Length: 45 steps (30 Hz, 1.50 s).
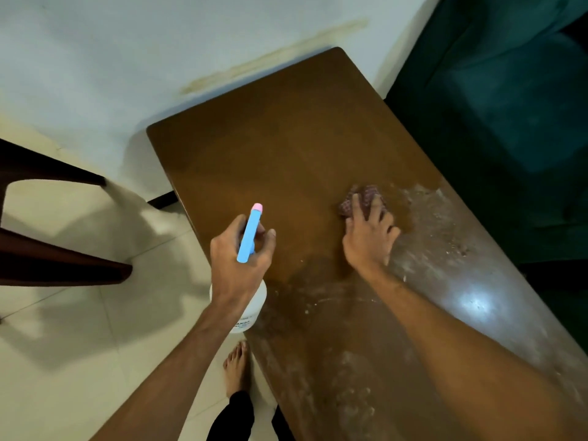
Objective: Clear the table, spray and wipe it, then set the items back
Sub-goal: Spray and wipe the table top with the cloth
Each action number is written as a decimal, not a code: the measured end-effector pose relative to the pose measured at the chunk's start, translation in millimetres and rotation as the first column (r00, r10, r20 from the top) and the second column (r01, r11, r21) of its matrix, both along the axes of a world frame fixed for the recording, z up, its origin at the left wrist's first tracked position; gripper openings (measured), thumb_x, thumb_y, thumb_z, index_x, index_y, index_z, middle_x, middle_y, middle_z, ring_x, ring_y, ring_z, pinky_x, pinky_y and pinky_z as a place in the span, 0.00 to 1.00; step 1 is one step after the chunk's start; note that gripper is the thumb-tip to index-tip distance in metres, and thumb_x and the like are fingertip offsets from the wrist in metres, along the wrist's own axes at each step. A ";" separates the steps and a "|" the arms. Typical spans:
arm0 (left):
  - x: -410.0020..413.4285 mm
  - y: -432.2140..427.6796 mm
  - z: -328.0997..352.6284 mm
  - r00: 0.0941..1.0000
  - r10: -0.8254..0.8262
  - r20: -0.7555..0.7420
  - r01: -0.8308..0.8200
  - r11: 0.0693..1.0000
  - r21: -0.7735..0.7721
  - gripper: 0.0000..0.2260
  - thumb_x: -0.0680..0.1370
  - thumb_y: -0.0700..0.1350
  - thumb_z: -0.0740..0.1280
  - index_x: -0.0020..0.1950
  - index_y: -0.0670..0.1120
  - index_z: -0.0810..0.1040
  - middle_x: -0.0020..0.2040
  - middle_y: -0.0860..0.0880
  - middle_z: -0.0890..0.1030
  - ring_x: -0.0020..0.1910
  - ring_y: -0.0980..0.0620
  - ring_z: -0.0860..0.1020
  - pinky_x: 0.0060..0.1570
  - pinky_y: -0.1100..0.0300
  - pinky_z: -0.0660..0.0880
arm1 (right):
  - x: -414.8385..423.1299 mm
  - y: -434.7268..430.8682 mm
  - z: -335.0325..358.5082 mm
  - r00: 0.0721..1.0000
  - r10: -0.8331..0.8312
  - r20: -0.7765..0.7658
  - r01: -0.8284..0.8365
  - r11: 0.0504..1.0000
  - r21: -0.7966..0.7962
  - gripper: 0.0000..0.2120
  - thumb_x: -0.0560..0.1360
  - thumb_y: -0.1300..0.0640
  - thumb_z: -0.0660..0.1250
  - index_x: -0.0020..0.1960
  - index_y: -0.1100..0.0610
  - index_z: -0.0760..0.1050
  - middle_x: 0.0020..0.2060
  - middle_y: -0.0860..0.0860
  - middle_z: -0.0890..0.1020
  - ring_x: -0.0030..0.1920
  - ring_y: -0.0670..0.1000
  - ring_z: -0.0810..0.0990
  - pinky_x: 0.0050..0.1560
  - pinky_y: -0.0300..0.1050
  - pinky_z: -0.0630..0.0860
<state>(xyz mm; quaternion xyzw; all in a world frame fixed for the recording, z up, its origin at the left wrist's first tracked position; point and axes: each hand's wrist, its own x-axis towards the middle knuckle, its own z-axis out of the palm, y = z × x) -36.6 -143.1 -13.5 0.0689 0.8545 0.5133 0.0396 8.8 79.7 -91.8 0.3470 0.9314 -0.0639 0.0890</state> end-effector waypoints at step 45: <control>2.0 124.8 10.7 0.963 -0.254 -0.086 0.258 0.965 0.042 0.06 0.75 0.43 0.75 0.47 0.44 0.80 0.37 0.59 0.78 0.39 0.59 0.80 0.38 0.73 0.76 | 28.5 134.9 -10.7 0.970 -0.240 -0.046 0.240 0.971 -0.008 0.26 0.84 0.46 0.51 0.80 0.46 0.53 0.79 0.56 0.55 0.71 0.63 0.61 0.68 0.61 0.60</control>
